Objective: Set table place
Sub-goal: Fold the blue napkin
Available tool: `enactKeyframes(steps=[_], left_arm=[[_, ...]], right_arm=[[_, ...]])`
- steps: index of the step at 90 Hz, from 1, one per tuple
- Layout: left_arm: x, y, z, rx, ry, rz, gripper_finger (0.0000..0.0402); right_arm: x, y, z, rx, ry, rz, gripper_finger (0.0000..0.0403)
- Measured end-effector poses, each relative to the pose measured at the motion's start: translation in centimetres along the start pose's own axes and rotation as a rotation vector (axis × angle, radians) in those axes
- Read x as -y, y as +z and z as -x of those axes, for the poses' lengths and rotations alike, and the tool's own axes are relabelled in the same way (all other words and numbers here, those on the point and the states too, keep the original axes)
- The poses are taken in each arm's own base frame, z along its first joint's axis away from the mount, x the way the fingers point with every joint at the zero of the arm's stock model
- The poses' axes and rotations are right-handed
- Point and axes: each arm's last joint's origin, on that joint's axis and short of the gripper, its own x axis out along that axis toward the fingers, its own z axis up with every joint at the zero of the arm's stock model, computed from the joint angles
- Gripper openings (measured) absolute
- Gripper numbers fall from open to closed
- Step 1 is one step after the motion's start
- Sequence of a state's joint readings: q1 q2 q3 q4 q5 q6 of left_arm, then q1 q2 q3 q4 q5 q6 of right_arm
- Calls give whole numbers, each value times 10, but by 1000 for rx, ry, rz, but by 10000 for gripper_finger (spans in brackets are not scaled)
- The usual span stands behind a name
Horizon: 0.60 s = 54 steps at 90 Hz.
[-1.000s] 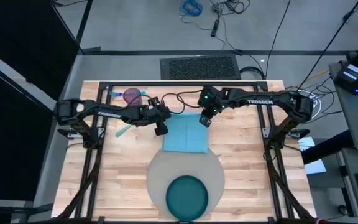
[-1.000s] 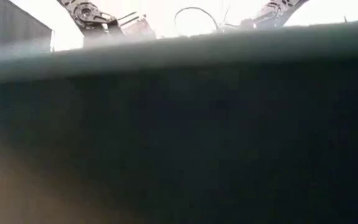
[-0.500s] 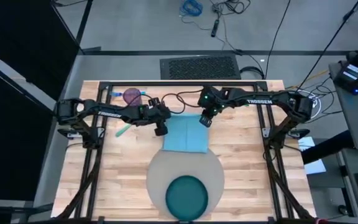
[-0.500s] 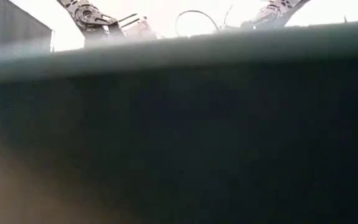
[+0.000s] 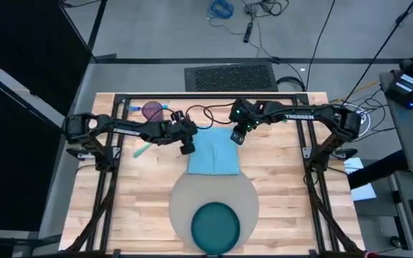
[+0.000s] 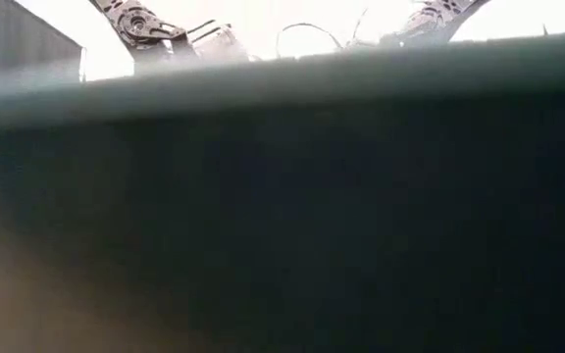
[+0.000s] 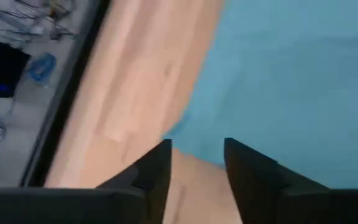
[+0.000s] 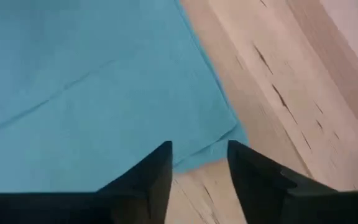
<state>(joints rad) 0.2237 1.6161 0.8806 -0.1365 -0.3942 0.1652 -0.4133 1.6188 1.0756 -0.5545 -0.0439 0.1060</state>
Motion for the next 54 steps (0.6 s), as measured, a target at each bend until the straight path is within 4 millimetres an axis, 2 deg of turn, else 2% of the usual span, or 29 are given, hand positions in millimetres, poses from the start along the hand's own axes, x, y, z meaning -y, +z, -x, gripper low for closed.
enactKeyframes(steps=[11,22,39,54], left_arm=[[2,3,1,32,-19,-5,159],[17,11,10,81,-97,-82,160],[53,22,44,186,-180,-246,160],[86,8,63,114,-274,-338,160]], right_arm=[[-6,-1,0,-3,19,37,166],[-27,-4,0,-4,54,134,164],[-71,-11,4,-2,116,251,161],[-113,-30,8,-43,175,338,160]])
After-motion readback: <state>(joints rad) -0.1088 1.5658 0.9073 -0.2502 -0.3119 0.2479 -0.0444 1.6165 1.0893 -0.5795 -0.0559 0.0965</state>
